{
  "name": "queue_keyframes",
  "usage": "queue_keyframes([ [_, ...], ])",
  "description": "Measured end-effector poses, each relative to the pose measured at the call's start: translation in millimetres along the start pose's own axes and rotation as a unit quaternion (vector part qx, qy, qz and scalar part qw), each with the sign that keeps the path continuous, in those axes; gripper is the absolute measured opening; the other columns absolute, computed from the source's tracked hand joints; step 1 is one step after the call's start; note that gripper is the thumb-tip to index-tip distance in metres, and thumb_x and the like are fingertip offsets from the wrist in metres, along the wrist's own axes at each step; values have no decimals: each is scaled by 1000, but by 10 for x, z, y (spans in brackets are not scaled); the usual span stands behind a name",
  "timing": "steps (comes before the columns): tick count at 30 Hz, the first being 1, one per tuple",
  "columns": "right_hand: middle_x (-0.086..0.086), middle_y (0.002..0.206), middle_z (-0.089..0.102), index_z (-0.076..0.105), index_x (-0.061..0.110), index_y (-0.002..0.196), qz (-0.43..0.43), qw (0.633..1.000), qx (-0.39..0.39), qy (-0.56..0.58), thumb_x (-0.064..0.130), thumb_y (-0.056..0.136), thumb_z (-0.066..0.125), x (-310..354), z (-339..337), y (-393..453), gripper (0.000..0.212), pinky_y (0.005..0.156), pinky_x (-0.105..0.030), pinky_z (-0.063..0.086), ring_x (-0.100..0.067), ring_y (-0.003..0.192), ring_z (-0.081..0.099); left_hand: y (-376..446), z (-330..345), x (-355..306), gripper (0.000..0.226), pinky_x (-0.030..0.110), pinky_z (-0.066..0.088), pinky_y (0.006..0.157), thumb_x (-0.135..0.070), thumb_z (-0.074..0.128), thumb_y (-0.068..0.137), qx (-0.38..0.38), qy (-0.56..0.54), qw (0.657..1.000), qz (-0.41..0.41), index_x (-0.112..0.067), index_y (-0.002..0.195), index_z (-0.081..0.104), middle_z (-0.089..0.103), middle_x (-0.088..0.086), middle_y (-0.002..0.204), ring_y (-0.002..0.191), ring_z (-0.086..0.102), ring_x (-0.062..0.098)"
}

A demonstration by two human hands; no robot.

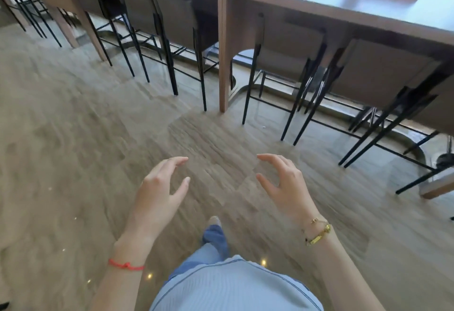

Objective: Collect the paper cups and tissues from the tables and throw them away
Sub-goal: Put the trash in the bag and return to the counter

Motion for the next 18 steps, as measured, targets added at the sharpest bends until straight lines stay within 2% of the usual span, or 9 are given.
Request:
queue_keyframes([
  [6,10,125,57,55,25,126,3,1000,-15,-1,29,88,65,-83,28,1526,40,102,-20,33,-8,122,47,1572,-5,240,40,-3,26,92,-10,72,82,2,20,1000,17,-18,120,62,63,-8,111,102,57,3],
  [11,8,123,59,57,24,125,33,999,-31,2,26,87,66,-332,-22,2473,39,99,-18,32,-9,120,48,2721,139,332,39,5,31,96,-16,69,86,34,17,999,29,-21,124,60,63,-8,117,109,58,7],
  [16,8,124,59,57,22,125,35,999,-39,3,26,88,66,-597,-63,3453,39,105,-28,38,-9,121,48,3779,403,415,39,8,34,94,-22,67,88,45,24,998,30,-25,125,58,61,-12,119,111,56,4],
  [18,7,123,59,57,21,126,35,999,-40,4,25,88,66,-726,-59,3910,39,105,-27,38,-9,120,49,4219,527,461,39,13,37,95,-21,66,88,42,18,999,28,-24,125,58,61,-11,120,112,56,5],
])
Point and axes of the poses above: each hand's wrist, its own y-axis towards the middle knuckle, its own z-axis out of the palm, x = y × z, the point moved 10 cm from there along y, towards the middle knuckle
